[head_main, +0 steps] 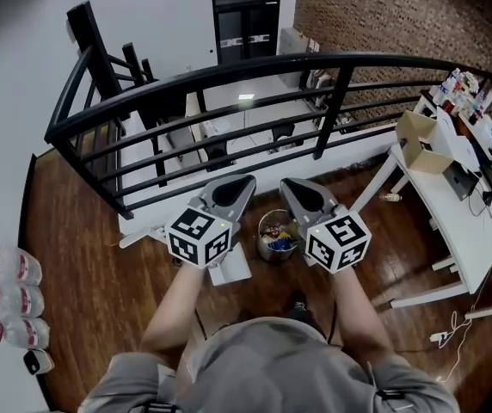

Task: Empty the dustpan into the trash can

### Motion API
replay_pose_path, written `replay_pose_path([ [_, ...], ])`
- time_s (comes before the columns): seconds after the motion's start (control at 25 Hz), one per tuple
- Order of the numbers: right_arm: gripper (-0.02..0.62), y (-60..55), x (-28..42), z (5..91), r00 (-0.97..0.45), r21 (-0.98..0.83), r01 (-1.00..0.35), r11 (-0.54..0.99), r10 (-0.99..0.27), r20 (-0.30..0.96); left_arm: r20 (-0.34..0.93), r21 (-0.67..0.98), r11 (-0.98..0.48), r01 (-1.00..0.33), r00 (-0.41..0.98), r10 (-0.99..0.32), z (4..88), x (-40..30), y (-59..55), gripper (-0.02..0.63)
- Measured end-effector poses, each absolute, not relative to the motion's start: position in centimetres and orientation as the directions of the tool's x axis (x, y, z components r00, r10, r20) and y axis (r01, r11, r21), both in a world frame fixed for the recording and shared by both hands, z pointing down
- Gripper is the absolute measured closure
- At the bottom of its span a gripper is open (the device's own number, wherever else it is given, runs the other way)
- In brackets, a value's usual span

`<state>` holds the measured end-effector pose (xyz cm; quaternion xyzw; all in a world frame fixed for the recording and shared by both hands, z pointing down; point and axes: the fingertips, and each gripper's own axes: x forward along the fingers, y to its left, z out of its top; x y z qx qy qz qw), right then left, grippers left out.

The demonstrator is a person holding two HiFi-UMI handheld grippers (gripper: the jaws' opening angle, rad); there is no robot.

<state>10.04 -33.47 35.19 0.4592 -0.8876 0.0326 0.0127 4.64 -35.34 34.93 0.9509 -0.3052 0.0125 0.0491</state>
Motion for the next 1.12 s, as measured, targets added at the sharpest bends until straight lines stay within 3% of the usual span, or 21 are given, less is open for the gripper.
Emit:
replay_pose_path([
  [1.12, 0.595, -33.1, 8.9, 35.0, -0.591, -0.033, -0.807, 0.590, -0.805, 0.054, 0.075, 0.120, -0.810, -0.574, 0.819, -0.569, 36.6, 4.2, -34.5, 0.600],
])
